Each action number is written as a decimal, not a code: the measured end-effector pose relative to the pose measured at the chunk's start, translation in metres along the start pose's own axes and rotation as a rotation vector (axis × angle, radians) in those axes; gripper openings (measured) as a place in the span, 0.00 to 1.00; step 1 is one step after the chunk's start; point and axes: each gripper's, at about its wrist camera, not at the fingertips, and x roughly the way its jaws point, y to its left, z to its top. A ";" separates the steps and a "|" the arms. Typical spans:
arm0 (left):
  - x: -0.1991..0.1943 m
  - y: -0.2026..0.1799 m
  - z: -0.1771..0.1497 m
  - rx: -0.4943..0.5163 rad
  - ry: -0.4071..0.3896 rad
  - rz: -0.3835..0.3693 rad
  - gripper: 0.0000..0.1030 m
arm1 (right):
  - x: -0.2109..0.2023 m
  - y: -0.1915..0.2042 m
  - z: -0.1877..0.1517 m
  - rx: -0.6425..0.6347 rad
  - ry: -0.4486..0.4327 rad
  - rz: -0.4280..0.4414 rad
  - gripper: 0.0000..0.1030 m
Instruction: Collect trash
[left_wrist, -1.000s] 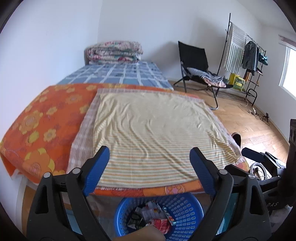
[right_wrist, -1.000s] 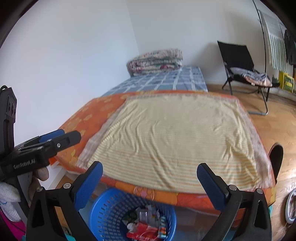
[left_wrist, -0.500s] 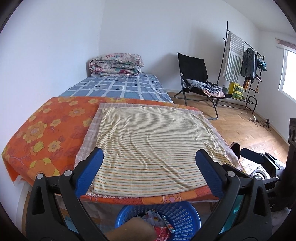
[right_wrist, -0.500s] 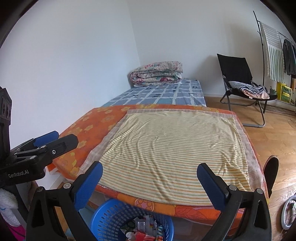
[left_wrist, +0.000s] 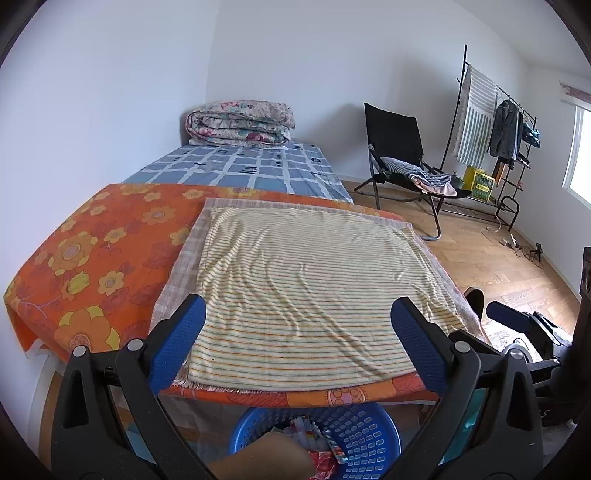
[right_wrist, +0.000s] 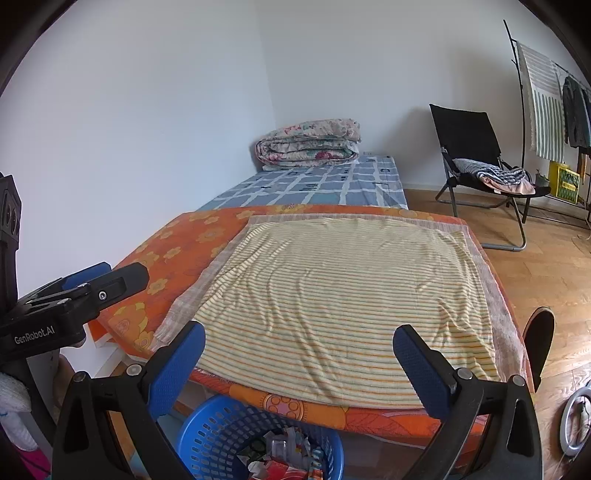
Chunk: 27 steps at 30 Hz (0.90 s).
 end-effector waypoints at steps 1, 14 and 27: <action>0.000 0.000 0.000 -0.001 0.001 0.000 0.99 | 0.000 0.000 0.000 0.002 0.002 0.000 1.00; 0.001 0.001 0.001 0.001 0.001 -0.001 0.99 | 0.003 -0.002 -0.001 0.018 0.015 0.004 1.00; 0.002 0.004 -0.006 -0.006 0.007 0.009 0.99 | 0.009 -0.002 -0.004 0.036 0.039 0.016 1.00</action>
